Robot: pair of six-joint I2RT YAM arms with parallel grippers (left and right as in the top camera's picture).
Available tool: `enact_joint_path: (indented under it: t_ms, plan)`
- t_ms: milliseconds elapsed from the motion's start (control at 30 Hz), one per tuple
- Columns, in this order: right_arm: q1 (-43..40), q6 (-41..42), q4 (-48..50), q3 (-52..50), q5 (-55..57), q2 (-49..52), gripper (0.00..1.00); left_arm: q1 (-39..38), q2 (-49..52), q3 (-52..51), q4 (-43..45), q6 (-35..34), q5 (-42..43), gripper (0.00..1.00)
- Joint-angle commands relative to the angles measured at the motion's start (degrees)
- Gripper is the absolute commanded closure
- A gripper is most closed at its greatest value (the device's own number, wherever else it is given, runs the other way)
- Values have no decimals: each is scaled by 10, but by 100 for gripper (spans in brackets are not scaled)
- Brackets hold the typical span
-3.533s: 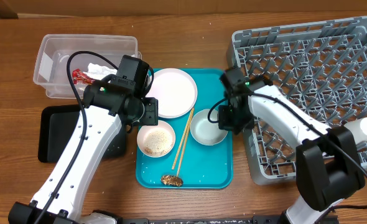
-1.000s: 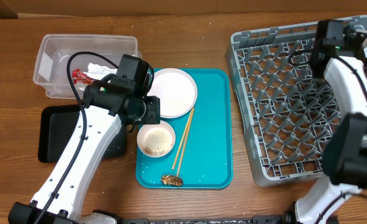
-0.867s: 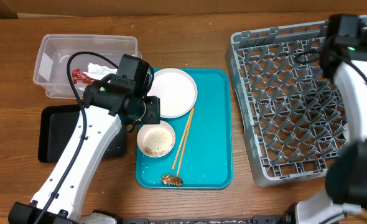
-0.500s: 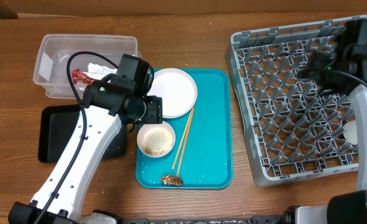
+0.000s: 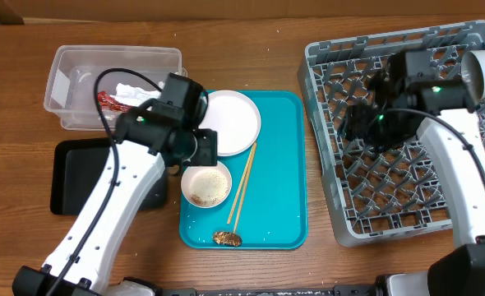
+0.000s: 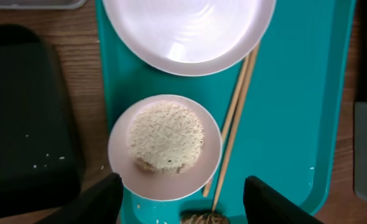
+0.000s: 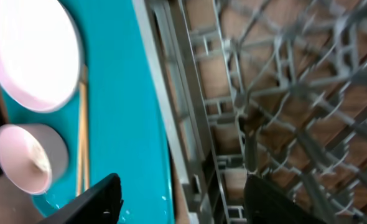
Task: Sort waste into correct bins and load items into the dishwasher
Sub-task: 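Grasp the pink rice bowl rim with the left gripper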
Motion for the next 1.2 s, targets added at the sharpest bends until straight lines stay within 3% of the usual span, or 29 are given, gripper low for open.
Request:
enact_joint_path:
  t_ms: [0, 300, 733, 967, 1100, 1167]
  plan:
    - [3, -4, 10, -45, -4, -2, 37, -34, -7, -1, 2, -3, 4, 36]
    - [3, -4, 22, -84, -5, -2, 37, -108, 67, -5, -2, -25, 0, 36]
    - [3, -4, 20, -84, -4, -2, 37, -120, 197, -5, 3, -54, 0, 38]
    - [3, -4, 20, -84, -4, -2, 37, -120, 239, -5, 33, -54, 4, 57]
    - [3, -4, 19, -84, -4, -2, 37, -121, 241, -5, 43, -54, 4, 76]
    - [3, -4, 19, -84, -4, -2, 37, -121, 241, -5, 43, -54, 4, 80]
